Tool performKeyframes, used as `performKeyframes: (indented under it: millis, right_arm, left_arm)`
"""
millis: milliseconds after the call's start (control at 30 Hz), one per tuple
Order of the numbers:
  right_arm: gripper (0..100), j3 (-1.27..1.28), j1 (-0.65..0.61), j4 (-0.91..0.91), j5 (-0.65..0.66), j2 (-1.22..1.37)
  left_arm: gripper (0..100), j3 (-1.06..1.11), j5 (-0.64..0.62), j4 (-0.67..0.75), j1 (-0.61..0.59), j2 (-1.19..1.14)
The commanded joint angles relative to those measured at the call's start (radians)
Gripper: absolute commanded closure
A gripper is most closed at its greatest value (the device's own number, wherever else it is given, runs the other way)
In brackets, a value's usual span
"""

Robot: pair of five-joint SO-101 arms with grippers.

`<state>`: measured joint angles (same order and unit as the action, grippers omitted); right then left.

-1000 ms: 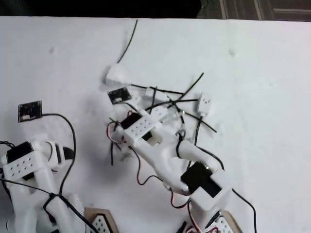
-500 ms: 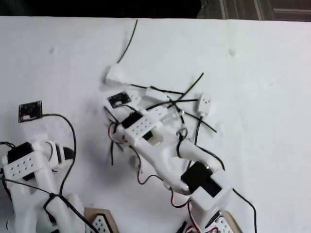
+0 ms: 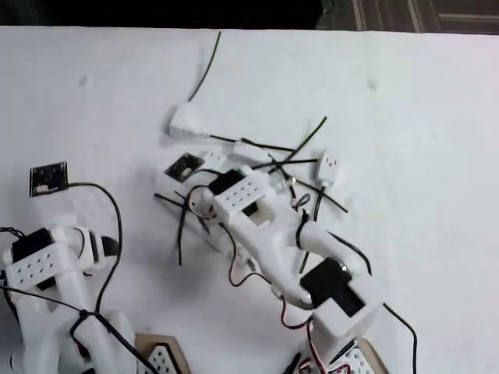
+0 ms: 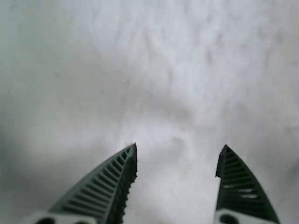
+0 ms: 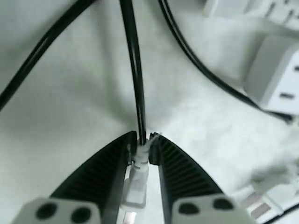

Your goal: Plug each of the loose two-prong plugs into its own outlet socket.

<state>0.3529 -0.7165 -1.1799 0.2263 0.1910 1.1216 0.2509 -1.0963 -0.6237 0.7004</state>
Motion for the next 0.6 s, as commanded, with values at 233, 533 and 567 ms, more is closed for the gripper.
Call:
performKeyframes:
  millis: [233,533,567]
  right_arm:
    - [81.9,-0.048,0.013,-0.082,0.006,0.012]
    - [81.9,-0.078,0.053,-0.14,0.006,0.018]
    - [81.9,-0.078,0.067,-0.14,0.011,0.018]
  left_arm:
    - [73,-0.003,0.008,0.012,-0.008,0.028]
    - [73,-0.003,0.009,0.012,-0.008,0.028]
    - [73,-0.002,0.009,0.012,-0.008,0.028]
